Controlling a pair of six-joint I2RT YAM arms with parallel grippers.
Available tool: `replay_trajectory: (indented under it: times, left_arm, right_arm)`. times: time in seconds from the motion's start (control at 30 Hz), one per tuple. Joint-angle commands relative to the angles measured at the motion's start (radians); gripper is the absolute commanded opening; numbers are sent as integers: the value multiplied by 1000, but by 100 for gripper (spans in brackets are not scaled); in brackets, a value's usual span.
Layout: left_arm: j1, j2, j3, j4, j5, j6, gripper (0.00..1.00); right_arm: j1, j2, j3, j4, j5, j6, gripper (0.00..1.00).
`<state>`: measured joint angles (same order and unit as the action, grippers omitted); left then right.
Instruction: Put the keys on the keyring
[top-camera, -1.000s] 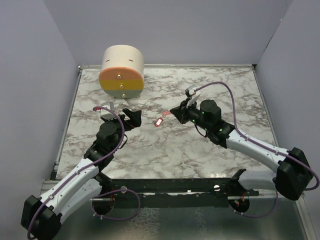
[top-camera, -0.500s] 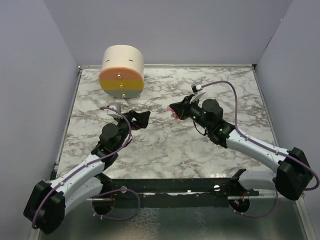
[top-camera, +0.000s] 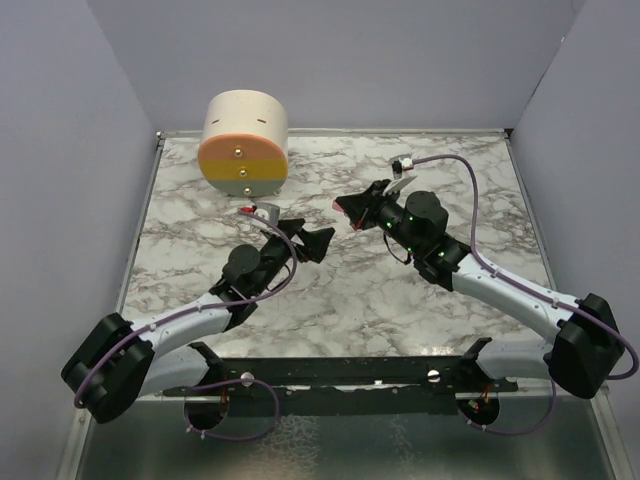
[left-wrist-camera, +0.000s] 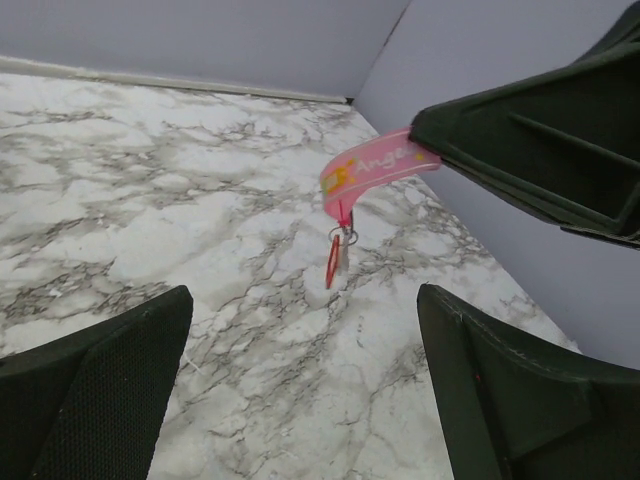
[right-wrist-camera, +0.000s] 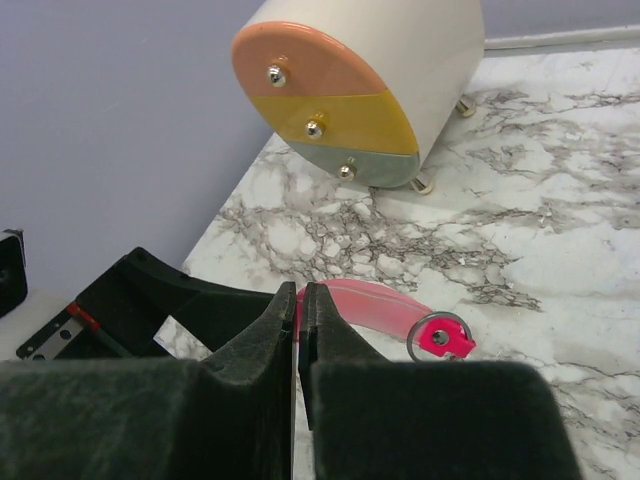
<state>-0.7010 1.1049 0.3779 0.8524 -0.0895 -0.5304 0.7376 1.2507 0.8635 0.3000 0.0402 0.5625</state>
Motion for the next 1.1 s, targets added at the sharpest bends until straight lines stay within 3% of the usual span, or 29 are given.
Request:
replay_trajectory:
  times: [0.0, 0.2, 0.53, 0.87, 1.07]
  left_arm:
    - [-65, 69, 53, 126, -24, 110, 97]
    - [-129, 160, 71, 255, -107, 210, 99]
    - [-135, 282, 84, 426, -250, 327, 99]
    - [-135, 380, 80, 641, -287, 394, 99]
    - [-135, 392, 91, 674, -297, 413, 99]
  right_arm:
    - [-2, 5, 32, 25, 23, 63, 1]
    - [-3, -17, 15, 31, 32, 96, 1]
    - [-3, -59, -9, 30, 23, 112, 1]
    - [-3, -83, -26, 19, 17, 115, 1]
    - [-2, -96, -37, 16, 15, 117, 1]
